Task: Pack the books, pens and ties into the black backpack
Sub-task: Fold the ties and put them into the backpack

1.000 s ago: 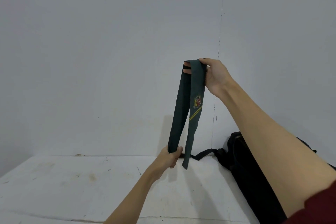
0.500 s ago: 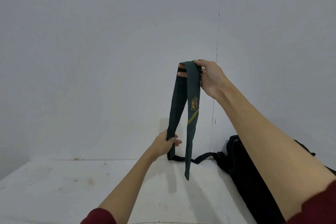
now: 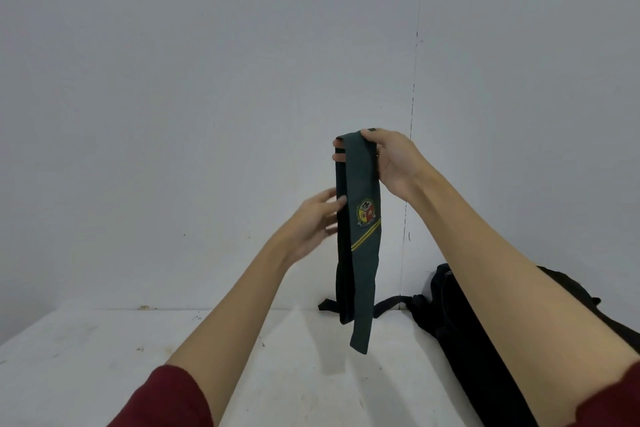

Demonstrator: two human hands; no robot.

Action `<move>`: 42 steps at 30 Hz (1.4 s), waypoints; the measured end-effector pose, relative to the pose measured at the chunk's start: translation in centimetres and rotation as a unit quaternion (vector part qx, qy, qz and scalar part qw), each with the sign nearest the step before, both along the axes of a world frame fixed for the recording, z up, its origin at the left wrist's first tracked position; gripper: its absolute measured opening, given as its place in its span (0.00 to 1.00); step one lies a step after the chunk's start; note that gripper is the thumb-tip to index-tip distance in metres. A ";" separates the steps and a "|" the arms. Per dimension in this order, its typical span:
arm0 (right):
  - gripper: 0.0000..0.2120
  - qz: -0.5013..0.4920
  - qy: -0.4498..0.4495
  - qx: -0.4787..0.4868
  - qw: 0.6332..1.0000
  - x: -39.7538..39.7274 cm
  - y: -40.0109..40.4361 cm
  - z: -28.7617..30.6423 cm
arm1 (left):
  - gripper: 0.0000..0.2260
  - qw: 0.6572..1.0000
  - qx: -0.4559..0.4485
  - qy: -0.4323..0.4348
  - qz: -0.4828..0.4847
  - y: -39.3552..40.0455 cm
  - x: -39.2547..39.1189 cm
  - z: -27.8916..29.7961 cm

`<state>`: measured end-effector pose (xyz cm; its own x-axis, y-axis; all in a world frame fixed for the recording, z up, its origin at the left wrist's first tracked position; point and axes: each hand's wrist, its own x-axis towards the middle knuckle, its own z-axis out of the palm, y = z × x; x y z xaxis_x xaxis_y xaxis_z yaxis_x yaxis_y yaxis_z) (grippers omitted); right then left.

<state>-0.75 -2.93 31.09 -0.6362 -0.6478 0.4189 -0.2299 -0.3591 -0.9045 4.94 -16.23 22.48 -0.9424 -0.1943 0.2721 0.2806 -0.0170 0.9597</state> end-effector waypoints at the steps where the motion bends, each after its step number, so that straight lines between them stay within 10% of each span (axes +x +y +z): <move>1: 0.13 0.002 0.004 0.006 1.000 0.0 0.0 0.0 | 0.11 1.000 -0.022 0.010 0.020 0.1 -0.1 1.0; 11: 0.15 -0.108 0.001 0.080 0.991 -0.1 -0.8 -0.1 | 0.08 0.988 -0.020 0.055 0.145 -0.1 0.3 2.6; 38: 0.07 -0.125 -0.100 0.024 0.987 0.9 -2.2 -0.9 | 0.09 0.989 0.128 0.052 0.045 1.1 0.4 0.5; 42: 0.11 -0.137 -0.111 0.021 0.984 1.1 -2.4 -1.1 | 0.22 0.987 0.159 0.026 0.022 1.0 0.8 0.3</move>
<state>0.35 -5.29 30.00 -0.8623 -0.4531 0.2262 -0.1075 -0.2728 -0.9560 5.75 -15.20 22.75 -0.9175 -0.3184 0.2385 0.3363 -0.3008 0.8924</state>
